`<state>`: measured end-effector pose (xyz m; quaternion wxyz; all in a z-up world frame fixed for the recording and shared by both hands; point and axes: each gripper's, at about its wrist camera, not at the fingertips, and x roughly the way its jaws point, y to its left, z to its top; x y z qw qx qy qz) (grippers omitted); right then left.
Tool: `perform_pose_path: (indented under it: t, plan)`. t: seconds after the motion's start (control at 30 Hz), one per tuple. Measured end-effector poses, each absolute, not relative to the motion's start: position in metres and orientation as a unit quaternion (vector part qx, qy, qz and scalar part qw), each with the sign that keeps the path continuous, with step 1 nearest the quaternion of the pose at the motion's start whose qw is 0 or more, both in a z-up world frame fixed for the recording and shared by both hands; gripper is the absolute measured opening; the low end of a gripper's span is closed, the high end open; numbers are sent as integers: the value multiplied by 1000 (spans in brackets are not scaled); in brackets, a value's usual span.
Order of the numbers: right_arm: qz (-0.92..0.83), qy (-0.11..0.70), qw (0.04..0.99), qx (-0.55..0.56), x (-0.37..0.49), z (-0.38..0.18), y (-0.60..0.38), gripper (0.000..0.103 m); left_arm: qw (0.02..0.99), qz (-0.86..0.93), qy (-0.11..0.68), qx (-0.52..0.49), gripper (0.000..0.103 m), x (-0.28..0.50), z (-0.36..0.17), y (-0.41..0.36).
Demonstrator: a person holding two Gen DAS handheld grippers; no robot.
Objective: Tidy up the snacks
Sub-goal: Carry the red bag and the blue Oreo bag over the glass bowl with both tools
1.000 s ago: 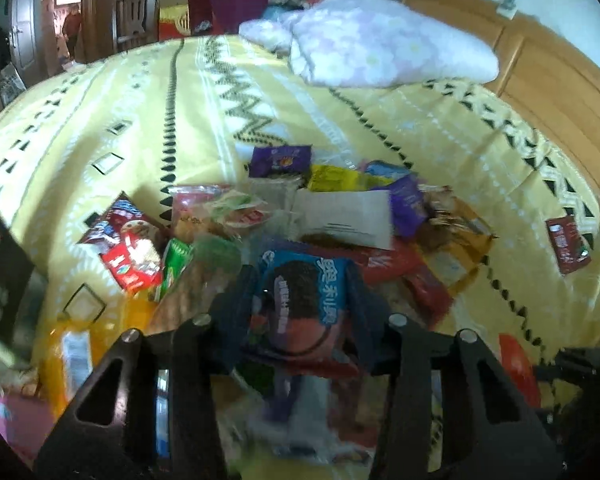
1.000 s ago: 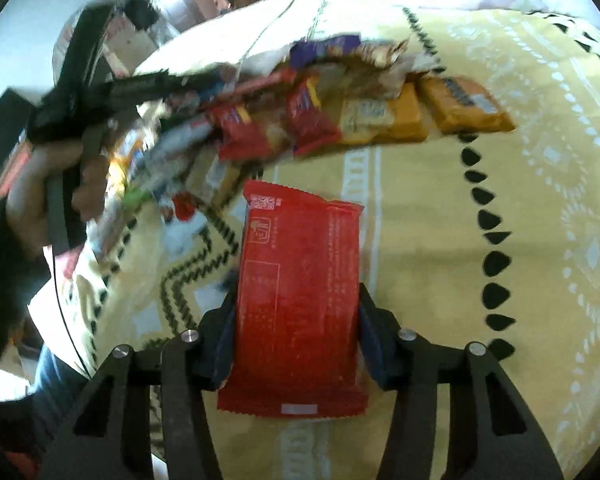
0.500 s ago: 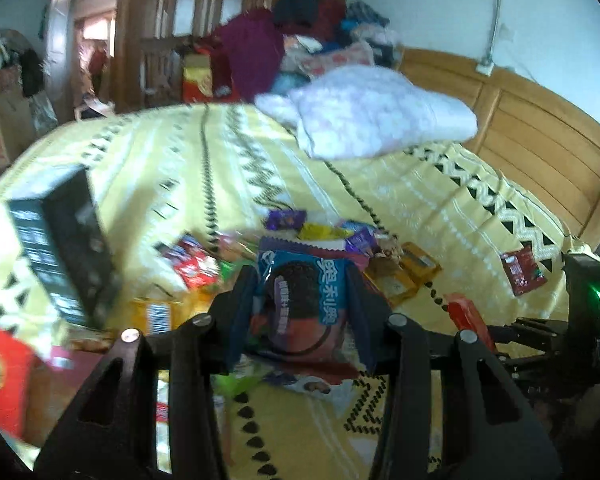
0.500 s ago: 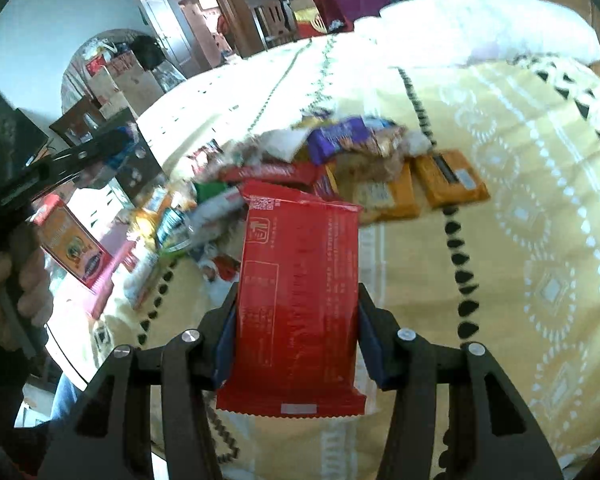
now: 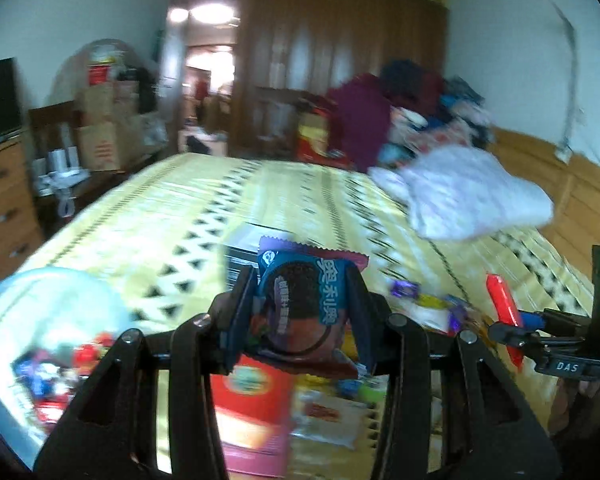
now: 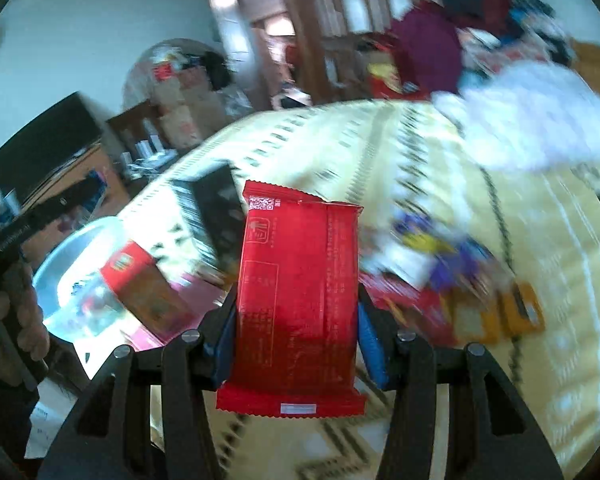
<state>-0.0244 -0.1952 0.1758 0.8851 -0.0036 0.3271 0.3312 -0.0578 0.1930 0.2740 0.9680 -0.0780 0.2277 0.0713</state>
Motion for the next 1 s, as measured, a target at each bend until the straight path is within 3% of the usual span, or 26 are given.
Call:
perform_pose_path:
  t: [0.43, 0.73, 1.0]
  plan:
    - [500, 288, 813, -77, -56, 239, 68, 55, 933, 252, 222, -126, 45, -109, 270, 346]
    - [553, 317, 761, -119, -93, 214, 189, 55, 898, 315, 267, -150, 45, -131, 231, 400]
    - [558, 331, 749, -137, -103, 193, 214, 55, 894, 317, 275, -158, 45, -139, 227, 420]
